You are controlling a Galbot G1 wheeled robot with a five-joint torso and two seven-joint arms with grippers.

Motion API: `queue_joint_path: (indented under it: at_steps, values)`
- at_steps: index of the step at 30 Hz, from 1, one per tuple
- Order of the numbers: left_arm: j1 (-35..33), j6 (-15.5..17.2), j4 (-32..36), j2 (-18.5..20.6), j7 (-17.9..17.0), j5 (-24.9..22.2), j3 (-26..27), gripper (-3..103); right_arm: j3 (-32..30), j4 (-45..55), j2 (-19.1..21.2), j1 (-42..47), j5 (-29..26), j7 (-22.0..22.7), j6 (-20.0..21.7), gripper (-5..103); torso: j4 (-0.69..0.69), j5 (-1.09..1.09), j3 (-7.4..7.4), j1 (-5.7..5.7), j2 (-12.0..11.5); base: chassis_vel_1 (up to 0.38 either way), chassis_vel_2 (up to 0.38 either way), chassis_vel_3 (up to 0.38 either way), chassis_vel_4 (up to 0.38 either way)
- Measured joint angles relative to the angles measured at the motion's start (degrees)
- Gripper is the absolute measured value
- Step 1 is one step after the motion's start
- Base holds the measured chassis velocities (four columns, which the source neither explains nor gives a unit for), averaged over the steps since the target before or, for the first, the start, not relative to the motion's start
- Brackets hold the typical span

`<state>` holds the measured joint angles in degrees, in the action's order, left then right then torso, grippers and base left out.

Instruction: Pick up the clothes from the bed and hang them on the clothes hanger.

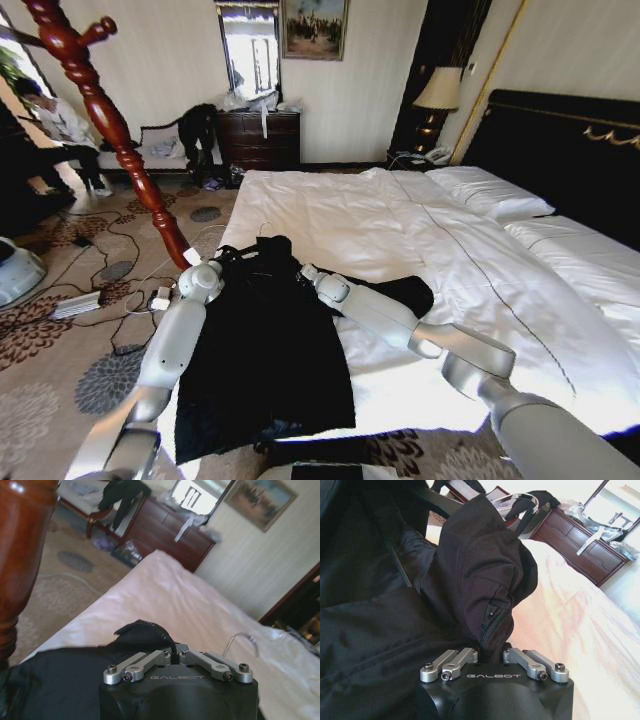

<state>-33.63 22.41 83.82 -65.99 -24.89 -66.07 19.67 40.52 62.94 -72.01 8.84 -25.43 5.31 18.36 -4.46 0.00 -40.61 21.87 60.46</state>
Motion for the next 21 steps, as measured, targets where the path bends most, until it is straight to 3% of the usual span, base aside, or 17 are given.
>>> queue_joint_path:
  at_steps: [5, 13, 21]
  values:
    - [2.46, -0.23, 2.52, 0.99, 0.29, -1.83, -2.01, 2, 0.48, 2.41, 0.92, 0.55, 1.84, -0.39, -0.67, 16, 0.0, 0.0, 0.0, 0.0, 0.0, 0.0, 0.0, 0.0, 0.0]
    - [4.78, 1.34, 9.26, 2.17, -0.66, -3.3, -13.5, 2, -0.22, 5.89, 1.19, 0.73, 4.6, -0.36, -1.25, 16, -0.02, 0.0, 0.0, 0.0, 0.0, 0.0, 0.0, 0.0, 0.0]
    - [3.25, 2.6, 14.73, 3.26, -2.92, -4.11, -19.96, 2, -3.75, 8.44, 2.53, -0.46, 4.46, -0.29, -1.94, 16, -0.01, 0.01, 0.0, 0.0, 0.0, 0.0, 0.0, 0.0, 0.0]
